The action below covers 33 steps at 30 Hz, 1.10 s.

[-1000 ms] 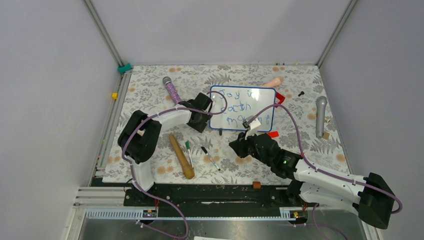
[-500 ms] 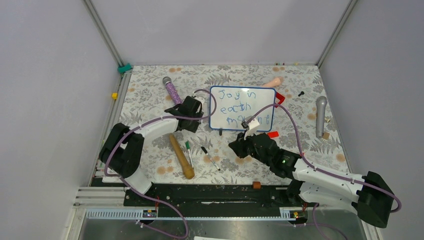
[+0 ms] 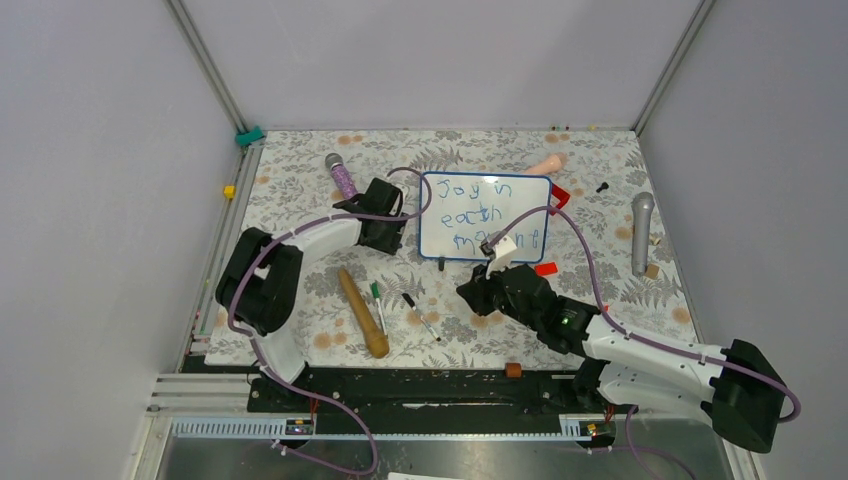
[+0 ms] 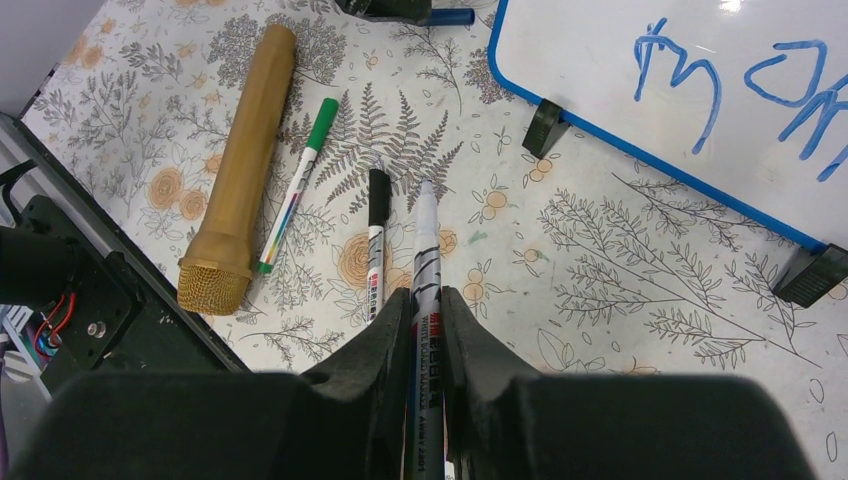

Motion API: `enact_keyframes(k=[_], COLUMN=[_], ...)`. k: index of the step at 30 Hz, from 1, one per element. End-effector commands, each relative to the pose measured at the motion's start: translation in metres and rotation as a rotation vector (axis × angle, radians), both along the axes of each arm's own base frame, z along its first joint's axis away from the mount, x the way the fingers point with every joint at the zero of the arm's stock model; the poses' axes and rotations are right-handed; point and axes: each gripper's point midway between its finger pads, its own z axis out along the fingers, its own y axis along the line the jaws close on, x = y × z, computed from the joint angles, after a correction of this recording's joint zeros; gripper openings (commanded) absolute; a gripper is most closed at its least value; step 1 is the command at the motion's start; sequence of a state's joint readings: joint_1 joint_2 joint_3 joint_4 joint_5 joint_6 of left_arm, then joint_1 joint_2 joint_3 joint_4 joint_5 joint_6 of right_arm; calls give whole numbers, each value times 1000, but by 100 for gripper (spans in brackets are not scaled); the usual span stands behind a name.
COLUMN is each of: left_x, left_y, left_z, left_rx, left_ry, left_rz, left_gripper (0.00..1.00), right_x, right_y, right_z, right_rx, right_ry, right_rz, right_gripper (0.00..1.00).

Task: Write a sentence on the whiteboard
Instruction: Pick up the pen cap from the whiteboard marker.

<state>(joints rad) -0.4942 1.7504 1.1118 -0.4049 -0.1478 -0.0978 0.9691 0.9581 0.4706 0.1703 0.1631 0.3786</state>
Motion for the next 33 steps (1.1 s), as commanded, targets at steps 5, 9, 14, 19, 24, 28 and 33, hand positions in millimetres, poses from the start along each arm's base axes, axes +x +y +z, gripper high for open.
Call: enact_keyframes(k=[5,9,14,19,24,28,33], left_x=[9,15,27,32,33,32,29], left_y=[-25,-20,-14,-10,-17,-18,-16], left_z=[6,-5,-6,-10,-14,-22,-24], left_rx=[-73,-25,13,20,0,6,9], left_ry=[15,46,27,39,57,87,100], left_rz=[-89,-48,16,55,33,37,55], left_gripper=[61,60,52,47,42,35,26], right_x=[2,3,3,3,4,5,5], right_y=[12,13,15,17,19,19,18], right_z=[21,21,21,20,19,19,19], right_rx=[42,39,37,32,25,20,18], right_ry=[-20,-18,-15,-8,-2,1,3], right_rz=[18,20,23,27,29,29,23], right_gripper=[0,0,0,0,0,0,0])
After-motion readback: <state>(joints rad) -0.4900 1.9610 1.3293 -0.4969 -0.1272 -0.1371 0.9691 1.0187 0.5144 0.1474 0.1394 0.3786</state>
